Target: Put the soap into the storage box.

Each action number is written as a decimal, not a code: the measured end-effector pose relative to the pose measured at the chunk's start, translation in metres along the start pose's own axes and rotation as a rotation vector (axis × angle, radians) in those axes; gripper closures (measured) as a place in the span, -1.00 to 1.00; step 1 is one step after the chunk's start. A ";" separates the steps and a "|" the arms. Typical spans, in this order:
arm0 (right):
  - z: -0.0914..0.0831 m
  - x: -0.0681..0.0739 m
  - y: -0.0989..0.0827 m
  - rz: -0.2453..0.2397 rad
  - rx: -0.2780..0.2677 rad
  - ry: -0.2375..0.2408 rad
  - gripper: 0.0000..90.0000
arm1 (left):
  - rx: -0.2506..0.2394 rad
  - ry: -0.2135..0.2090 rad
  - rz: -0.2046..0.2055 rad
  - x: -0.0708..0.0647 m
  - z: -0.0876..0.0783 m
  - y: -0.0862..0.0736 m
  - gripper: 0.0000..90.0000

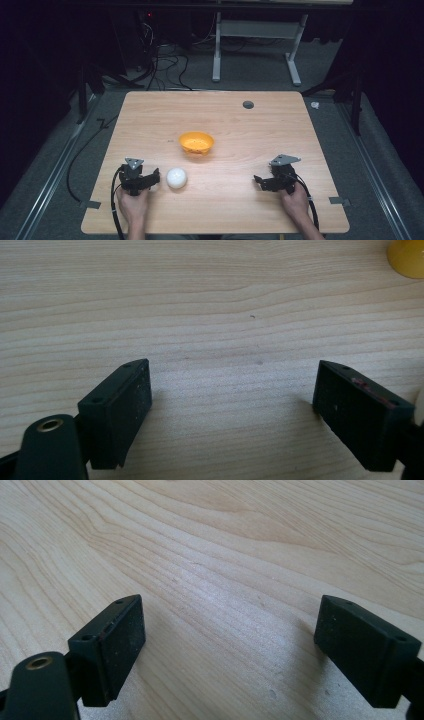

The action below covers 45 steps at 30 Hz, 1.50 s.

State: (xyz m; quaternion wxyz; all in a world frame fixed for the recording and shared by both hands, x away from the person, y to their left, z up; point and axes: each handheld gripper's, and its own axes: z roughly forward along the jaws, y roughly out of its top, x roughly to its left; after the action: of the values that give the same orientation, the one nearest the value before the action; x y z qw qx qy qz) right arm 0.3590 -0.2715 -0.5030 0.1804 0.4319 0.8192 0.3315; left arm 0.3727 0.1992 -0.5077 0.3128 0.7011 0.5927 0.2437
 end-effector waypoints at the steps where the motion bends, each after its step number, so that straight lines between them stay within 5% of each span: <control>1: 0.000 0.000 0.000 0.000 0.000 0.000 -0.70 | -0.006 -0.012 -0.010 0.001 0.000 0.000 -0.64; 21: 0.000 0.000 0.000 0.000 0.000 0.001 -0.70 | -0.122 -0.139 -0.029 -0.004 -0.025 0.001 -0.57; 29: 0.000 0.000 0.000 0.000 0.000 0.001 -0.70 | -0.137 -0.215 0.009 -0.011 -0.038 -0.002 -0.62; 44: 0.000 0.000 0.000 -0.002 -0.001 0.001 -0.70 | -0.149 -0.268 0.076 -0.030 -0.049 -0.006 -0.64; 45: 0.000 0.000 0.000 -0.002 -0.001 0.001 -0.70 | -0.138 -0.258 0.105 -0.036 -0.049 -0.007 -0.65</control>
State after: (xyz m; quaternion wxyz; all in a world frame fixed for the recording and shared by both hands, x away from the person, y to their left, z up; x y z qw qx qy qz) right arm 0.3593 -0.2709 -0.5031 0.1803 0.4307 0.8196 0.3319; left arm 0.3265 0.1722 -0.4777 0.4206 0.7335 0.4918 0.2076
